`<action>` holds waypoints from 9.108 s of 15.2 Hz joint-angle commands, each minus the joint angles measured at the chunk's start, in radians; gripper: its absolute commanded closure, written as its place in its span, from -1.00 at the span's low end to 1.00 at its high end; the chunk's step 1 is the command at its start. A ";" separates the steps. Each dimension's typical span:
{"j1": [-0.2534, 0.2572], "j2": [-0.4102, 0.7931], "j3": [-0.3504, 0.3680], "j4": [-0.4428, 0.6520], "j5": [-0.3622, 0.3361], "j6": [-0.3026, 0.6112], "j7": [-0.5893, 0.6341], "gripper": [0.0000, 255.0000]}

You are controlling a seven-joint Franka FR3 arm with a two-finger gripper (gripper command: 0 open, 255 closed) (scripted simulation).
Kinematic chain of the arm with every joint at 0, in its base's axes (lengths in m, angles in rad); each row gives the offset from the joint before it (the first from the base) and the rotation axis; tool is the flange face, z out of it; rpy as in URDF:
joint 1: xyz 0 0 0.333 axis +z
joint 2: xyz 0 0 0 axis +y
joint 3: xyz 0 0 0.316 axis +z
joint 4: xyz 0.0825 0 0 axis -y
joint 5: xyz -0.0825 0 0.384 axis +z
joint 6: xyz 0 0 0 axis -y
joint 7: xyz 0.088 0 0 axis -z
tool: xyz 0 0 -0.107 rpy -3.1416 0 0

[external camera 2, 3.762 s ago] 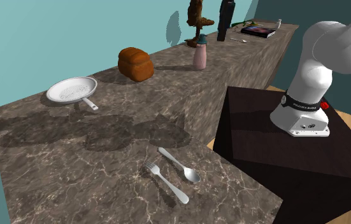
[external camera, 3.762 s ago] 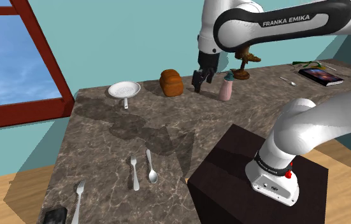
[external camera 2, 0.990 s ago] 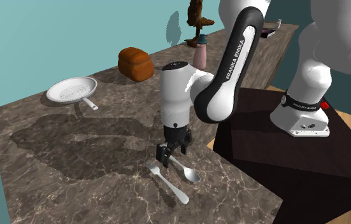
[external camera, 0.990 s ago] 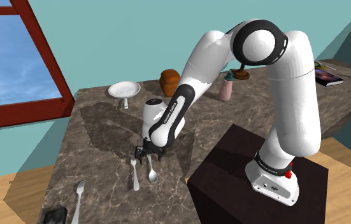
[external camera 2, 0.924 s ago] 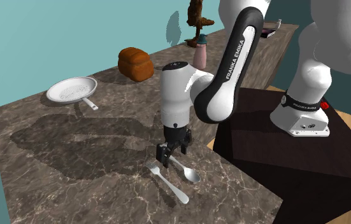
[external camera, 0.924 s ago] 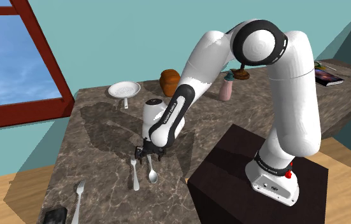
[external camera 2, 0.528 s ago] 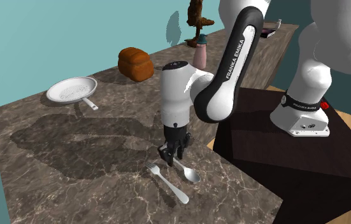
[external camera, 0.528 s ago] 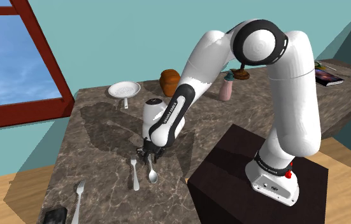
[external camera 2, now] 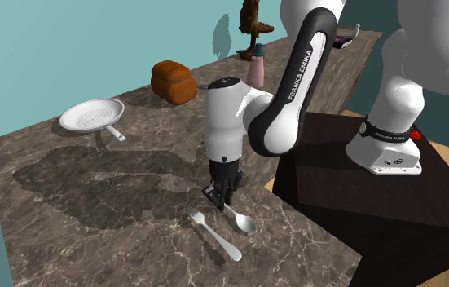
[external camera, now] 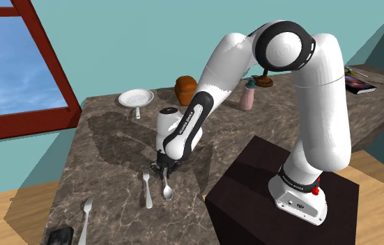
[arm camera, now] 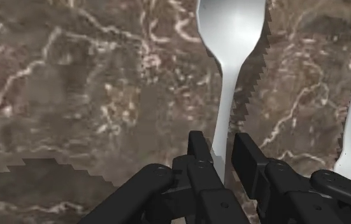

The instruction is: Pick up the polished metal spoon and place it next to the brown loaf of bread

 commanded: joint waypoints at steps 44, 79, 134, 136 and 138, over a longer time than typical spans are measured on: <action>-0.061 -0.500 0.056 0.059 0.091 -0.542 0.023 1.00; -0.456 -0.159 -0.299 0.574 0.029 -0.861 -0.646 1.00; -0.584 0.440 -0.328 0.973 0.055 -0.692 -0.840 1.00; -0.584 0.441 -0.328 0.973 0.055 -0.692 -0.840 1.00; -0.584 0.441 -0.328 0.973 0.055 -0.692 -0.840 1.00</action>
